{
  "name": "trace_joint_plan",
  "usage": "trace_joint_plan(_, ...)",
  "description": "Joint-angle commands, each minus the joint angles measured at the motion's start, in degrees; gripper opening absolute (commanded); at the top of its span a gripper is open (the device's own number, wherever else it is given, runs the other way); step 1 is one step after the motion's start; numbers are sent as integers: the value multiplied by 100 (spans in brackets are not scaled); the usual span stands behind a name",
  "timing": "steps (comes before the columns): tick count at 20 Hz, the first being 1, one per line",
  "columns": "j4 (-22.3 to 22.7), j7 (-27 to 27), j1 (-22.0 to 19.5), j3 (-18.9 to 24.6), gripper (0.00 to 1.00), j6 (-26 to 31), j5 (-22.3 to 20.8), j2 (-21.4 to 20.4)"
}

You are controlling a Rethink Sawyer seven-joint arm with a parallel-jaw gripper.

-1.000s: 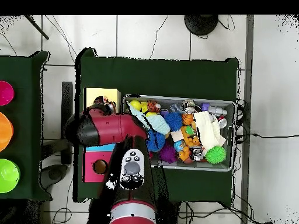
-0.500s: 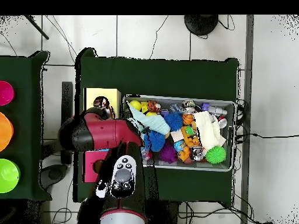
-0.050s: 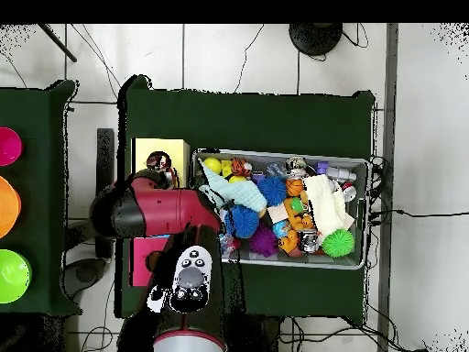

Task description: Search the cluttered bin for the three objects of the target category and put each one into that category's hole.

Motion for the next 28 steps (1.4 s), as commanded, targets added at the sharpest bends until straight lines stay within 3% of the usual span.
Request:
trace_joint_plan(1, 367, 1209, -160, 432, 0, 40, 195, 781)
trace_joint_plan(10, 273, 1081, -430, 833, 0, -473, 288, 1124)
trace_joint_plan(19, 275, 1134, -538, 921, 0, -826, 345, 1296)
trace_joint_plan(28, 435, 1485, -961, 1176, 0, -1786, 359, 1830)
